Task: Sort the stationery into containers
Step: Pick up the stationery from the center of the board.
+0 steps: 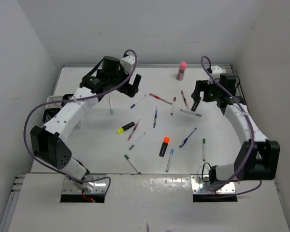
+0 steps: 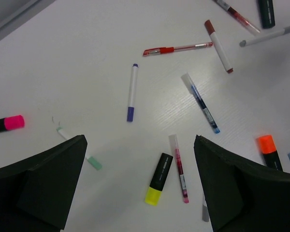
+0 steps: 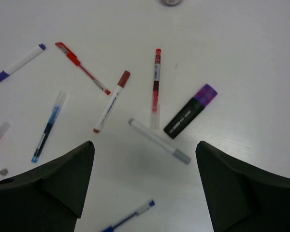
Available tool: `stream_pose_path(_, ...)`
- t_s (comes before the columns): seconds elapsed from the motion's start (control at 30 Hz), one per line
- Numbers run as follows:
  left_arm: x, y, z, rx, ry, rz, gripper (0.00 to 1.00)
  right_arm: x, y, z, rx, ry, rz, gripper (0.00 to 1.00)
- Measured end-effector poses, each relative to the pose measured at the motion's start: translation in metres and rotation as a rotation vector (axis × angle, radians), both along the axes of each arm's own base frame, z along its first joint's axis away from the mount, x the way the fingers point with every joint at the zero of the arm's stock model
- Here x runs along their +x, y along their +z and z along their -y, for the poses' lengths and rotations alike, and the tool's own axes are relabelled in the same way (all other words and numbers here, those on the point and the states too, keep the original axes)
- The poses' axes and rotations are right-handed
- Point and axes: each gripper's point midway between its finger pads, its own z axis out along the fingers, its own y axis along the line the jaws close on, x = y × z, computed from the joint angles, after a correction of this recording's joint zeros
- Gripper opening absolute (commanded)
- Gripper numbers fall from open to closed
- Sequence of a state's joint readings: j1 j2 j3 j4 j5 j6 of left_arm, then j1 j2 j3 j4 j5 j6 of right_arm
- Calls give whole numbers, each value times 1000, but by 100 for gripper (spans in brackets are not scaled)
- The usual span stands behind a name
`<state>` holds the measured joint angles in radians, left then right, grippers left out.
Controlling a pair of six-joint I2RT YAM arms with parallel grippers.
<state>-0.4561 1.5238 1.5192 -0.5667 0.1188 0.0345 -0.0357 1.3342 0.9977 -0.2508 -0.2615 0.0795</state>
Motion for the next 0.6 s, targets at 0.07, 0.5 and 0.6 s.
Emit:
stream_pose_path(0.07, 11, 4, -2, -24, 16, -5, 100, 18, -15, -5, 20, -3, -14, 88)
stream_pose_path(0.5, 67, 1, -23, -278, 39, -98, 100, 176, -84, -36, 131, -85, 61, 89)
stream_pose_path(0.6, 75, -1, -26, -323, 29, -109, 100, 196, -87, -46, 126, -76, 104, 92)
